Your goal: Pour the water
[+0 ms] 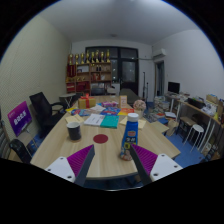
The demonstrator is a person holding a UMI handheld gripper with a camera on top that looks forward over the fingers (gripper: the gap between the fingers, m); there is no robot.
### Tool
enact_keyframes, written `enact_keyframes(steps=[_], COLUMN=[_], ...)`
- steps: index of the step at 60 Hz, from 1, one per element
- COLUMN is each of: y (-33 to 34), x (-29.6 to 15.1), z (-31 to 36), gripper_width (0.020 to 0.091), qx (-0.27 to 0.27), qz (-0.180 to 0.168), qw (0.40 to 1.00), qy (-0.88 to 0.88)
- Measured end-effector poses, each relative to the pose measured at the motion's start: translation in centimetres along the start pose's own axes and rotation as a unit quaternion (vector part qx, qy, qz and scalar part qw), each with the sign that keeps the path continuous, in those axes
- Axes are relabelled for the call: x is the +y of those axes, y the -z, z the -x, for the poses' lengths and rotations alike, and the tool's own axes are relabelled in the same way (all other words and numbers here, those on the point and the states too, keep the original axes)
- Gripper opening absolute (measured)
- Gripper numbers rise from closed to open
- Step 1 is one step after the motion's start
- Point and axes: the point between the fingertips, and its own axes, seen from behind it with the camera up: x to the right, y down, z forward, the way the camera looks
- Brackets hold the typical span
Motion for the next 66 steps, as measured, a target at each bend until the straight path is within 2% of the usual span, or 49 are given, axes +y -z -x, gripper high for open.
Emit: enact_keyframes(steps=[13, 22, 32, 35, 37, 42, 47, 56, 59, 66], y=[-10.6, -16.4, -20.3, -21.1, -21.2, -21.3, -21.4, -22.1, -22.2, -21.9], x=[1.3, 1.9, 1.7, 2.8, 2.2, 1.9, 2.0, 2.2, 1.3, -3.5], z=[-5.9, -7.4, -7.4, -6.8, -6.8, -7.0, -7.3, -7.3, -6.9, -6.3], gripper_width=[0.0800, 0.0802, 0.0786, 0.0616, 0.0607, 0.0585, 0.0561, 0.0489, 0.0468, 0.0469], qx=[-0.007, -0.019, -0.023, -0.025, -0.019, -0.004, 0.004, 0.001, -0.002, 0.018], qz=[0.002, -0.003, -0.039, -0.032, -0.057, -0.075, -0.062, -0.006, -0.001, -0.006], qw=[1.000, 1.000, 0.999, 0.999, 0.998, 0.996, 0.998, 1.000, 1.000, 0.995], qy=[-0.007, -0.019, 0.017, 0.031, 0.036, 0.041, 0.024, 0.008, 0.013, 0.095])
